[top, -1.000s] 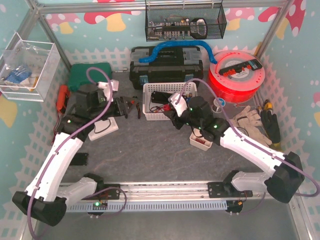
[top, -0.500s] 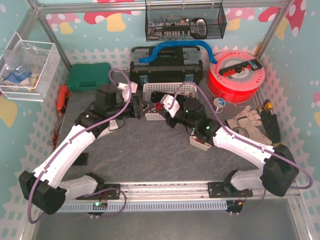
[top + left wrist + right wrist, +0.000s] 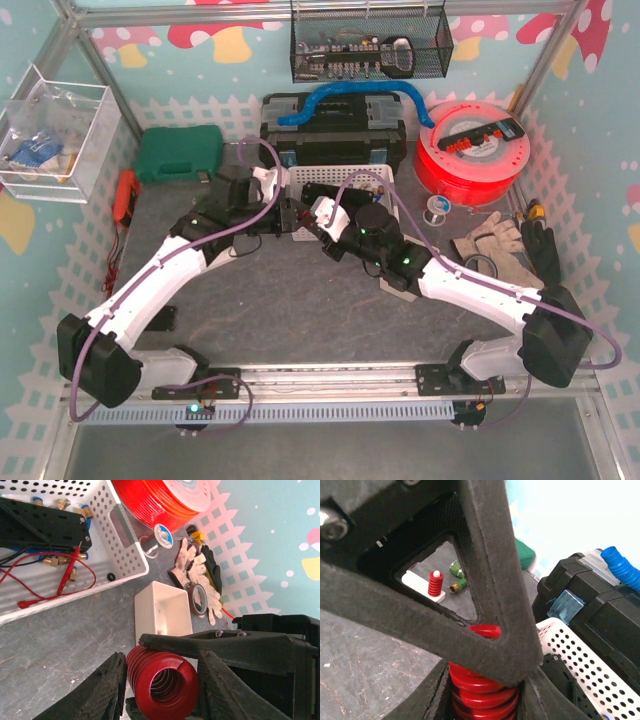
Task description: Install the large spring
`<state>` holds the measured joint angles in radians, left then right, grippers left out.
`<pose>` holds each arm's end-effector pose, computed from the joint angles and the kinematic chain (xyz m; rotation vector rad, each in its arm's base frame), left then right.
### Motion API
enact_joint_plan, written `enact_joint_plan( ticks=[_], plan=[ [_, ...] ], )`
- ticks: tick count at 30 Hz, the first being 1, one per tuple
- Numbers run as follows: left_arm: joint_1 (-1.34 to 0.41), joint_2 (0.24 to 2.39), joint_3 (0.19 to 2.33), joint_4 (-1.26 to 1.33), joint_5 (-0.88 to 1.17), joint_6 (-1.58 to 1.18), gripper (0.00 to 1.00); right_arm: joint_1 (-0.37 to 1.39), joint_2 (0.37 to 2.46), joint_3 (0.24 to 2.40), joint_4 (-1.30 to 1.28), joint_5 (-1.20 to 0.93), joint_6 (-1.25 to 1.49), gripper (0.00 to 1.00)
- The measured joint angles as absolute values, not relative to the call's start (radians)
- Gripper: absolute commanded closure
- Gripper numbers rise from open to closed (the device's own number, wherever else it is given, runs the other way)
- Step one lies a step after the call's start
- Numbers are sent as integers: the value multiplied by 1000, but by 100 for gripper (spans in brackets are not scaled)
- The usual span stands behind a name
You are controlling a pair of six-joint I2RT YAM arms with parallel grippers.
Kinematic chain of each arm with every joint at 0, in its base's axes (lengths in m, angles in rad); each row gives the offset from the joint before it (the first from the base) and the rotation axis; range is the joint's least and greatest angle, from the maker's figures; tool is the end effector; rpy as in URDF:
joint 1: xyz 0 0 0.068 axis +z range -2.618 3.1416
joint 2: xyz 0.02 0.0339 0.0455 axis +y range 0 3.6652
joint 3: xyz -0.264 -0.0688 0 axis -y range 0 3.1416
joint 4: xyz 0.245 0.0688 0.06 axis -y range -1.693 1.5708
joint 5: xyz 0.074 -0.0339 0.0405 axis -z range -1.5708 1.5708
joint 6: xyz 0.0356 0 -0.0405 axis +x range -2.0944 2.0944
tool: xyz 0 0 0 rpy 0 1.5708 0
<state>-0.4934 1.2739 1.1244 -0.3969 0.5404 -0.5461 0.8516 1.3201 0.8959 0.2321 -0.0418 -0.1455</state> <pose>0.2408 -0.1503 0.3345 0.2892 2.2445 -1.1620 0.2031 0.2342 0.3022 -0.8855 1.5618 0.5468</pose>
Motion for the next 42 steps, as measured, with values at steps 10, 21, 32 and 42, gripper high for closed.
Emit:
enact_joint_plan(
  ticks=[10,21,32,42],
  plan=[
    [-493,1290,1124,-390,581,-547,56,873,1320,896,250,35,-141,96],
    [-490,1308,1124,-390,588,-538,94,873,1333,896,245,53,-142,86],
    [-469,1306,1128,-430,530,-551,100,884,1318,881,249,74,-122,2],
    [-320,1240,1148,-650,158,-622,100,885,1079,678,216,179,-10,1]
  ],
)
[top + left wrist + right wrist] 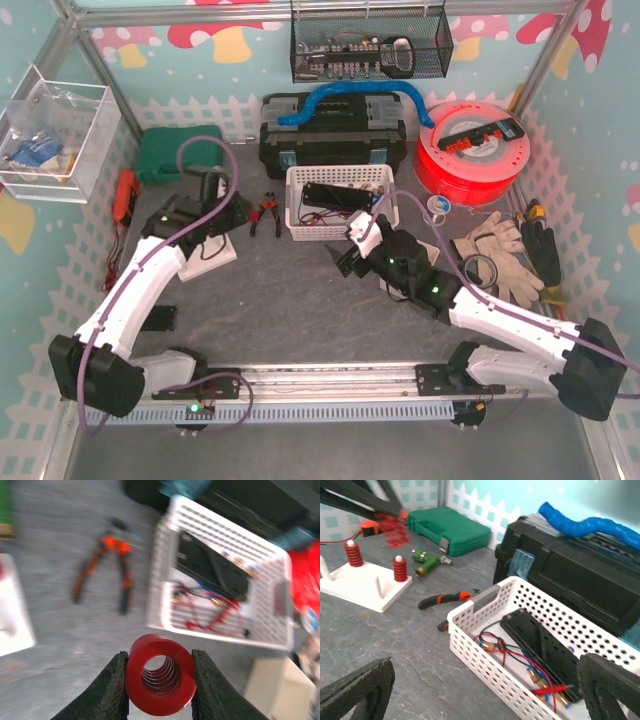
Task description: Install the large spring
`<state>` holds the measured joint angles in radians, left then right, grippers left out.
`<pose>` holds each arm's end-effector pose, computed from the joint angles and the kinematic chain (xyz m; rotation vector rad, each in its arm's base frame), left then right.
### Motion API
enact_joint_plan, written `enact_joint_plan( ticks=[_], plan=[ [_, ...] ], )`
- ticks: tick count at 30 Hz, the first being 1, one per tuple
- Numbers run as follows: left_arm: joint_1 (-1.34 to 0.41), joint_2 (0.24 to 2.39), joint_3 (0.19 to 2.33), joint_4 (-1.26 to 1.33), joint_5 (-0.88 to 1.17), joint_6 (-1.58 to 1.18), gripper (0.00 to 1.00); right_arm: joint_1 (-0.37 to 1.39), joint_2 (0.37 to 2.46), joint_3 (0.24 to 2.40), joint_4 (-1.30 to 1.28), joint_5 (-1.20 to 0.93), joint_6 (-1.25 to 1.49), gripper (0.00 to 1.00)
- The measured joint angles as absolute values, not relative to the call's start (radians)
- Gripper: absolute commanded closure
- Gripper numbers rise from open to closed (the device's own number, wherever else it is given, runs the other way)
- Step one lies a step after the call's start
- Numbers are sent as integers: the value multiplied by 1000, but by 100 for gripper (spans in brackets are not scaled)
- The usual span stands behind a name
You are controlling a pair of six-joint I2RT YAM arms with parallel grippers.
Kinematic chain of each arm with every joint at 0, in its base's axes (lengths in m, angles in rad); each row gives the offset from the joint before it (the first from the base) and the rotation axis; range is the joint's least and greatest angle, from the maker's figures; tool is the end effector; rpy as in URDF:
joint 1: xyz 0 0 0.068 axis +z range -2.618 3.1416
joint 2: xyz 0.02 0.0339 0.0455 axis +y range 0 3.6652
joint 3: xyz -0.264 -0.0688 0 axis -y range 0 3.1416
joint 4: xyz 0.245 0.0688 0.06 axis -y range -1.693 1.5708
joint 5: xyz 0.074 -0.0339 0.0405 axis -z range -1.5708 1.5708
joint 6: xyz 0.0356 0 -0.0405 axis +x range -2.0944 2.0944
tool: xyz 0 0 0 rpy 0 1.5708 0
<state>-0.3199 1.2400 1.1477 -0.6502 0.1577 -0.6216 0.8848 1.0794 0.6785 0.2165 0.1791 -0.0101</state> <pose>0.2490 -0.0884 0.3265 -0.2774 2.3783 -0.6456 0.1643 0.1907 0.2859 -0.6475 1.6547 0.4793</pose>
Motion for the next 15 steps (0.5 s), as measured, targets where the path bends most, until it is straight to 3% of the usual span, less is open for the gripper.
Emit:
enact_joint_plan(
  ticks=[8,15],
  plan=[
    [-129,1114,1074,-801,-155,-748,100,884,1002,627,190,301,44,1],
    [14,1102,970,-851,-256,-829,100,884,989,627,159,361,68,1]
  ],
)
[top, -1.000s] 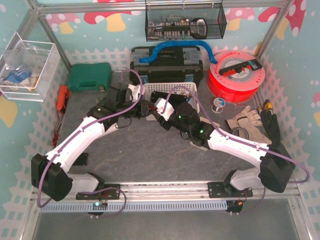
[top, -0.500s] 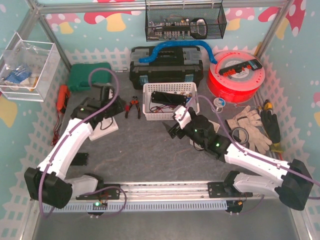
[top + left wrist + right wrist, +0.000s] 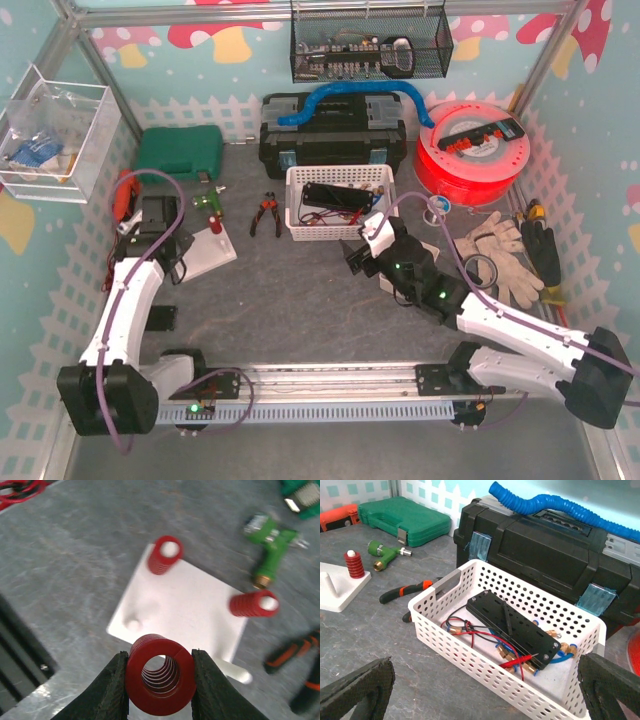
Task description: Install the large spring
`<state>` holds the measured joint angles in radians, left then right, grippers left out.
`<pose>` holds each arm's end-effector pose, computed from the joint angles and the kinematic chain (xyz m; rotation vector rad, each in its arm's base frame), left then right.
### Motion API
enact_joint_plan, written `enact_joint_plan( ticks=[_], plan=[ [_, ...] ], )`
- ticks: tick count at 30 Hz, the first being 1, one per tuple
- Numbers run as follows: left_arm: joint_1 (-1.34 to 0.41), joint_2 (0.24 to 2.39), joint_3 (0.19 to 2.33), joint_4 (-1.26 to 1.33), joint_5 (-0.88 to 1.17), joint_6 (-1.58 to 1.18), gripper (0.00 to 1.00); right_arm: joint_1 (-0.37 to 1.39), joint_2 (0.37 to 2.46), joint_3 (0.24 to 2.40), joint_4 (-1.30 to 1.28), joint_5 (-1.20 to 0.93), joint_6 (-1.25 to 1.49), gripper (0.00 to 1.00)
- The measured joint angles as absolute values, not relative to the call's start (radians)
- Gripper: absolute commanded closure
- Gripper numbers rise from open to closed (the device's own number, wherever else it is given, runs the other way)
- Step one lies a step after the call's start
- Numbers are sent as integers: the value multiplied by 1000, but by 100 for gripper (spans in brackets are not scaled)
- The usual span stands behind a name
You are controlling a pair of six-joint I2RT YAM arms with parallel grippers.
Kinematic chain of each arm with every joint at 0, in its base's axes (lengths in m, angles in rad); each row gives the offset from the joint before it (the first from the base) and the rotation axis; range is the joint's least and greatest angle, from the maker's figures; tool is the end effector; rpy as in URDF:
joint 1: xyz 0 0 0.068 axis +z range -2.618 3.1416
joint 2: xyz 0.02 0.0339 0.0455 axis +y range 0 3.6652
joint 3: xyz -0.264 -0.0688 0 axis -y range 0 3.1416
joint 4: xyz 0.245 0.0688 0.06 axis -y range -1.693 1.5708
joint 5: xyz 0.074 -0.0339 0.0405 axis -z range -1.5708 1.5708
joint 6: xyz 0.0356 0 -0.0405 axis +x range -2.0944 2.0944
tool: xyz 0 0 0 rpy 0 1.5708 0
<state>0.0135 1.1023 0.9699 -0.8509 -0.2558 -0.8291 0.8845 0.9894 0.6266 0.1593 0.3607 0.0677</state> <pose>0.2115 0.0119 0.2859 -1.1133 2.2461 -0.0048 0.1558 0.1703 0.2816 -0.4581 1.7158 0.3712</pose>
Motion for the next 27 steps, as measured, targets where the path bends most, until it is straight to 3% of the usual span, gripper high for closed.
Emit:
enact_joint_plan(
  ticks=[8,27],
  plan=[
    [128,1110,896,-845,-283,-883,100,884,934,596,141,392,76,1],
    [136,1210,896,-760,-268,-882,100,884,944,596,140,422,57,1]
  ],
)
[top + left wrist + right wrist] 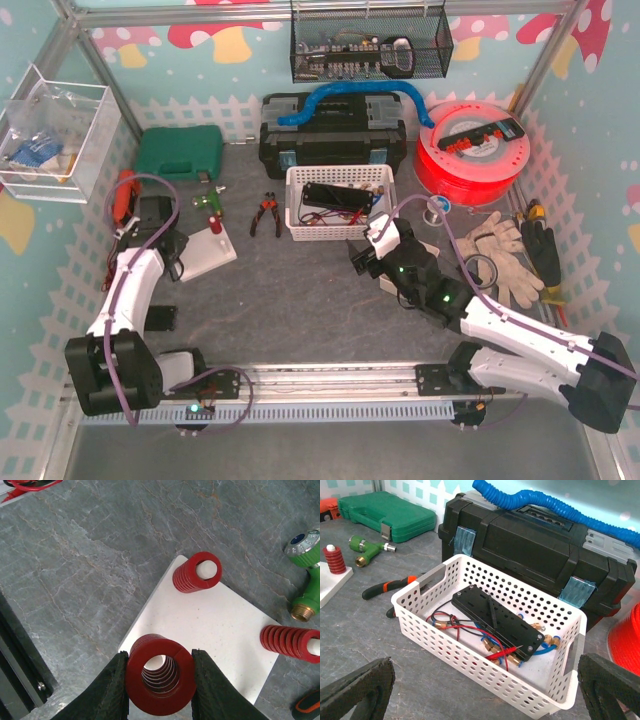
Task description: Install the large spring
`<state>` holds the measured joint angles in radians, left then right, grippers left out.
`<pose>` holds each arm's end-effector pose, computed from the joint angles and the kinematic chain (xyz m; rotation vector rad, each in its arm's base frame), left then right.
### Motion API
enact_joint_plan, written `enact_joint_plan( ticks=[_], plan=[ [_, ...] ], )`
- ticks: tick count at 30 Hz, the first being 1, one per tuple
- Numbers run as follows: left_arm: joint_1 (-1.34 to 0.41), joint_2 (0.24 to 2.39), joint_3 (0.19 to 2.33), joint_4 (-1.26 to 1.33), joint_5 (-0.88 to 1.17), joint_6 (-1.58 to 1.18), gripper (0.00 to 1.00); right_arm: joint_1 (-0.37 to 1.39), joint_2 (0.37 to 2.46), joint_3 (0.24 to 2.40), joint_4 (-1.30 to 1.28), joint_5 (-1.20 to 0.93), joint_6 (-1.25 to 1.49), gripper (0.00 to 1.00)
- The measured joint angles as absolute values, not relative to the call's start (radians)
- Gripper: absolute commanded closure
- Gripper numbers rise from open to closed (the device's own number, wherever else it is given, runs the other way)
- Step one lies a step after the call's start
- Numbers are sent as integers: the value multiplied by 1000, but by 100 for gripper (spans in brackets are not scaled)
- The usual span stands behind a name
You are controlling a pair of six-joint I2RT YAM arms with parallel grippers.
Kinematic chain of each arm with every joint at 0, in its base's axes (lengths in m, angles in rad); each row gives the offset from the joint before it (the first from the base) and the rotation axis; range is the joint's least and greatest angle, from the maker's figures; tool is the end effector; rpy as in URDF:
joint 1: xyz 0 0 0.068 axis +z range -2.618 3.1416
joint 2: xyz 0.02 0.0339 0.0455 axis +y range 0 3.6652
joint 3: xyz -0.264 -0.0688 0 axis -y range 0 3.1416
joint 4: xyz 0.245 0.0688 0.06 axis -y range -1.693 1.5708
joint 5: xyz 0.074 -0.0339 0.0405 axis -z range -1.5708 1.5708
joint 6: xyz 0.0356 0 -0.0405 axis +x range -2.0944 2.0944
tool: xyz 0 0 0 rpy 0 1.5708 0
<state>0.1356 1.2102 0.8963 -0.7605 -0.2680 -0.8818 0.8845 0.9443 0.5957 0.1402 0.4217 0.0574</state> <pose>0.2266 0.0404 0.2467 -1.3355 2.2136 0.0857 0.1508 0.1611 0.2780 -0.4240 1.7194 0.3090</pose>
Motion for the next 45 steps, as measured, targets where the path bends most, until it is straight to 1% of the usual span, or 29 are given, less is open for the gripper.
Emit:
enact_joint_plan(
  ticks=[13,45],
  plan=[
    [136,1227,888,-737,-213,-859,100,884,944,592,141,431,46,1],
    [136,1232,879,-712,-220,-792,100,877,939,582,132,426,38,1]
  ],
)
